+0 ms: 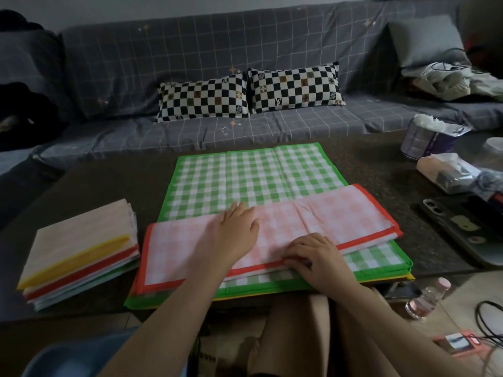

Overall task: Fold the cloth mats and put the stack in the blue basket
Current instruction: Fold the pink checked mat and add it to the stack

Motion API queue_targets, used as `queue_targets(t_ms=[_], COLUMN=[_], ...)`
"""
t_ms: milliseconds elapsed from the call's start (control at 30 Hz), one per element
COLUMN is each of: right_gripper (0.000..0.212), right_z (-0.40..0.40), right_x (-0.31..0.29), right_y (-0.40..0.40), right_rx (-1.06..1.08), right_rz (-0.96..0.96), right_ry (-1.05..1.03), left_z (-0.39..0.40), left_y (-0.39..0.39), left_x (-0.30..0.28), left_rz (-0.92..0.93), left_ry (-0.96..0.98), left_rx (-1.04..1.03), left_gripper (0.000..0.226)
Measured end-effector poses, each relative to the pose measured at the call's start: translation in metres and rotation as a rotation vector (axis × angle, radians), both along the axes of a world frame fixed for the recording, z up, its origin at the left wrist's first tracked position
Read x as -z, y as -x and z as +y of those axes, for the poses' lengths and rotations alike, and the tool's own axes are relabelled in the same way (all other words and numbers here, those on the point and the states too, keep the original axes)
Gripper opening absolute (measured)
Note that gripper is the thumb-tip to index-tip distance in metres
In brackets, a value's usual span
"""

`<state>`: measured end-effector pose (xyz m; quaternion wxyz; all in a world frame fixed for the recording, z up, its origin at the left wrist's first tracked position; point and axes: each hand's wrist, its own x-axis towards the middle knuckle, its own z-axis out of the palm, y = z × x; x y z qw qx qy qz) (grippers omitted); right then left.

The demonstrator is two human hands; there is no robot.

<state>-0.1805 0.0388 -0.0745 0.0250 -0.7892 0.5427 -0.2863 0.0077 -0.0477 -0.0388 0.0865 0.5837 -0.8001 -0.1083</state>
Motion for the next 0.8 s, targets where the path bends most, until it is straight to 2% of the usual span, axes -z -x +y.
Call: queue_targets(t_ms=[67,167,367,500,800], right_gripper=[0.026,0.026,0.031,0.022,0.045], right_z=[0.0,0.0,-0.011,-0.038,-0.108], right_x=[0.0,0.001,0.0,-0.009,-0.011], right_y=[0.0,0.001,-0.002,-0.011,-0.032], right_rx=[0.001,0.004,0.02,0.047,0.071], right_rz=[-0.007,-0.009,0.006,0.049,0.175], right_ry=[-0.01,-0.016,-0.057,-0.13,-0.313], left_z=[-0.007,-0.006,-0.006,-0.006,-0.009], left_y=[0.004,0.006,0.005,0.004,0.005], left_x=[0.01,0.02,0.023,0.023,0.03], left_rz=[-0.125,-0.2,-0.195,-0.217,-0.215], left_ry=[-0.044,-0.051,-0.016,0.035,0.068], left_rx=[-0.02,-0.011,0.002,0.014,-0.01], left_gripper=[0.054,0.058,0.057,0.056,0.058])
